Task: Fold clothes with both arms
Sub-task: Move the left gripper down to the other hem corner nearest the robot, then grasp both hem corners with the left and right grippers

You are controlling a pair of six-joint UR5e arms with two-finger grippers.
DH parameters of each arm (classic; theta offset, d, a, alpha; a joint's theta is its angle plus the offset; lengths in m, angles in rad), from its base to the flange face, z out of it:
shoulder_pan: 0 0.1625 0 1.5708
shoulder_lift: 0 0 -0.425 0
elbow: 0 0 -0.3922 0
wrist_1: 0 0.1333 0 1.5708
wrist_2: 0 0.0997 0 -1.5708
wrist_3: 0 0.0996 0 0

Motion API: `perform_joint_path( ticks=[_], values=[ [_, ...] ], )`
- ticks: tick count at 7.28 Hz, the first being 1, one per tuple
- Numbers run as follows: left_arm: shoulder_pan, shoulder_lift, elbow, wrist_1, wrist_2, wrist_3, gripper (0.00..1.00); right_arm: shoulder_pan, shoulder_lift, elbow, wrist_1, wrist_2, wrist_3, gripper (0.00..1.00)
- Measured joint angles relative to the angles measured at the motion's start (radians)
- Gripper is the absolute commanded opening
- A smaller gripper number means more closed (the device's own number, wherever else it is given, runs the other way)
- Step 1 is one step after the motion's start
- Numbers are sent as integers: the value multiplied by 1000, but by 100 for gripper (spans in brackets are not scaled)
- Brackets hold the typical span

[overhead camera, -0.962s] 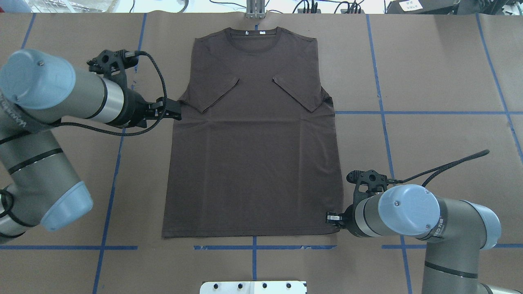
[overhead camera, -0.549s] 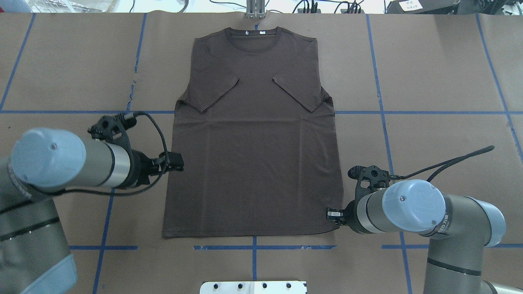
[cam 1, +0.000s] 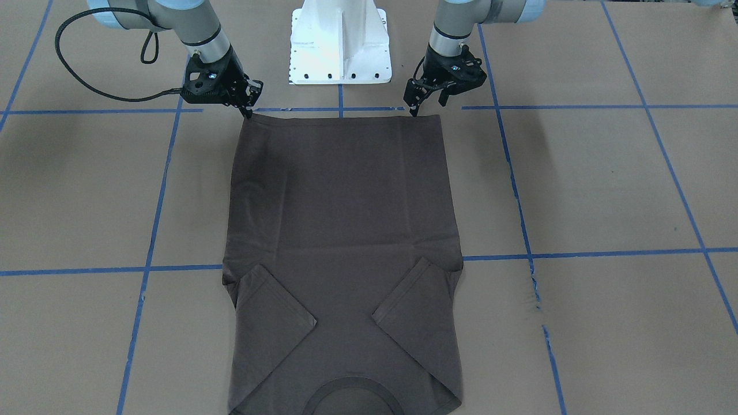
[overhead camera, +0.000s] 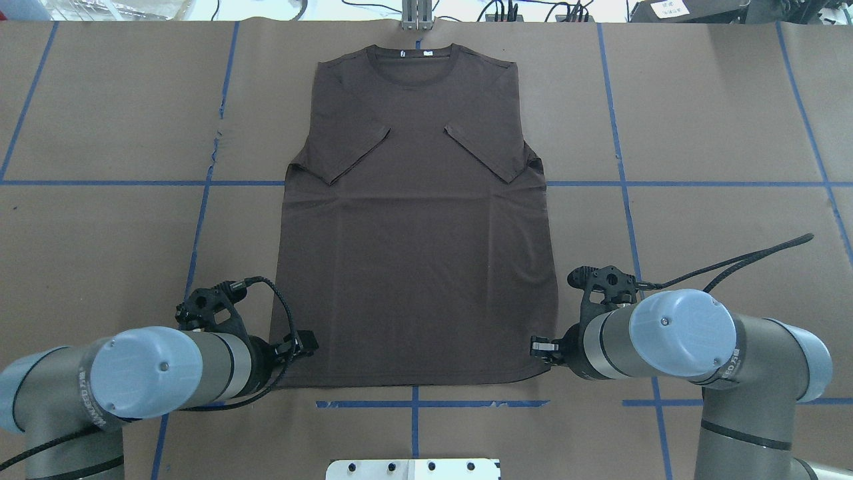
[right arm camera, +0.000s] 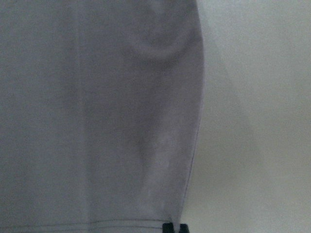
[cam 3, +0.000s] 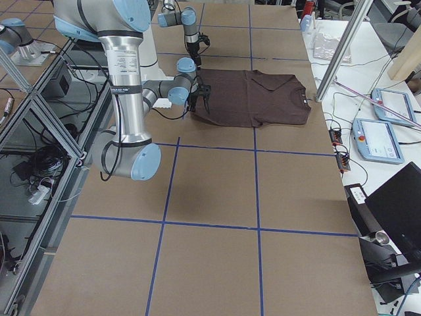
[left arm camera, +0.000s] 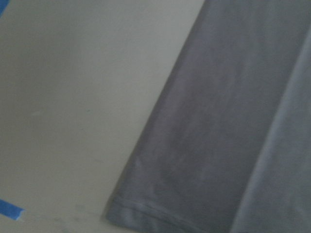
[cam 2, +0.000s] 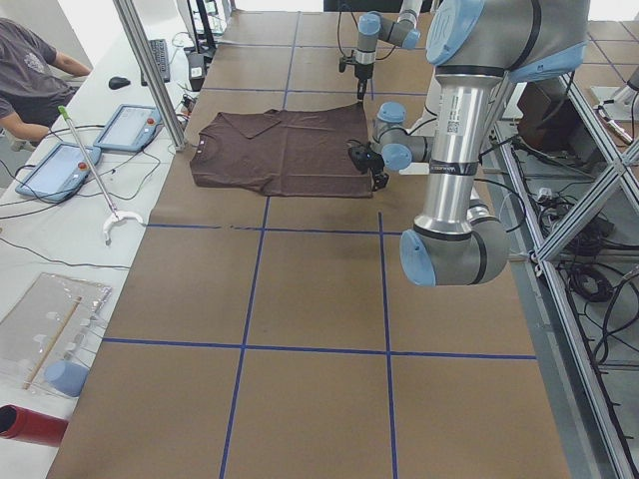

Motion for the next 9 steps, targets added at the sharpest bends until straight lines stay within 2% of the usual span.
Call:
perform_joint_path(
  ticks=[4,8,9],
  values=[
    [5,2,27,34,19,6,85,6,2,-1,0,3,-18,0],
    [6,-1,45,36,19,4,77,7,11,-3,0,2,-18,0],
    [7,-2,52,35,19,2,72,7,11,-3,0,2,-18,0]
  ],
)
